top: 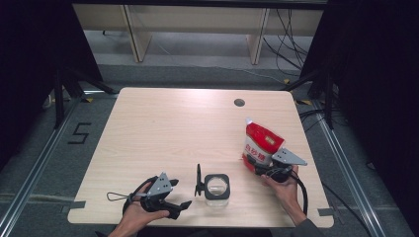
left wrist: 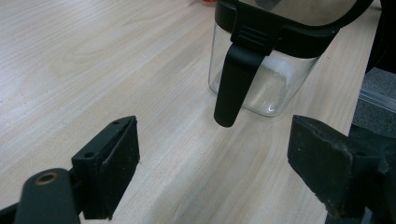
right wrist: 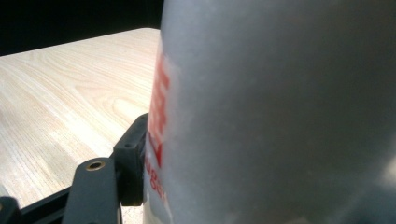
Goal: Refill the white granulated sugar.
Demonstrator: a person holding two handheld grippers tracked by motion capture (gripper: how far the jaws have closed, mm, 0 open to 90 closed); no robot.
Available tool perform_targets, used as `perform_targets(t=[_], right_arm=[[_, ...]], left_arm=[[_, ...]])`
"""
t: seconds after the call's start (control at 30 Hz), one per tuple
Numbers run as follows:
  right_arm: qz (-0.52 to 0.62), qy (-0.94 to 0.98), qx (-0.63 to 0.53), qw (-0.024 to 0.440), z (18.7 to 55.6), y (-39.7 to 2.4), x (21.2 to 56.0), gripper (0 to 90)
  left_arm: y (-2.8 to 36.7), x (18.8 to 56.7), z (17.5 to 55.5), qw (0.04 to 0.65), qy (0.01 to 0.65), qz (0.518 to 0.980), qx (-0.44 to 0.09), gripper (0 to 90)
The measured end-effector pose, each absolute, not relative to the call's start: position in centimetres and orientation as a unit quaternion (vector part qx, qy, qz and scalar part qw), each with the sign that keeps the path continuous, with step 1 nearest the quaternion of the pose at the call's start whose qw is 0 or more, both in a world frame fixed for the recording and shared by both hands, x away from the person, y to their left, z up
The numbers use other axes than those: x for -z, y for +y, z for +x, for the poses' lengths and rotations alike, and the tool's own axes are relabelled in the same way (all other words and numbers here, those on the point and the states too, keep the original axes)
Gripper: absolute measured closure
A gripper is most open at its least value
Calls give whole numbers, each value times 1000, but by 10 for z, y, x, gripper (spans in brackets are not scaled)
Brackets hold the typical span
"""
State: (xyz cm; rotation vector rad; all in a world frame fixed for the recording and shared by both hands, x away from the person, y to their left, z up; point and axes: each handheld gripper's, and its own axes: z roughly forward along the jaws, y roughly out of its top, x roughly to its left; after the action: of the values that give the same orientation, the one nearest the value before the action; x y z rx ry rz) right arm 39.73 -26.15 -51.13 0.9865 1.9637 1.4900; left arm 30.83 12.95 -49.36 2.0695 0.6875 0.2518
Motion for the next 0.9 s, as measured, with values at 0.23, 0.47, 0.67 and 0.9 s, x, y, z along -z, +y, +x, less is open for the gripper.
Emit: perform_targets(t=[0.23,0.47,0.67,0.9], right_arm=[[358,719,-545,242,400,-263,515,337],[363,718,-542,241,399,-261,515,348],[368,722,-533,244,395,-257,511,366],[318,747,-490,317,389,-254,503,377]], left_arm=[[129,494,308,456,278,839,-104,166],[128,495,308,464,274,836,-107,167],[127,495,307,458,275,838,-107,167],[129,493,307,455,277,839,-107,168]])
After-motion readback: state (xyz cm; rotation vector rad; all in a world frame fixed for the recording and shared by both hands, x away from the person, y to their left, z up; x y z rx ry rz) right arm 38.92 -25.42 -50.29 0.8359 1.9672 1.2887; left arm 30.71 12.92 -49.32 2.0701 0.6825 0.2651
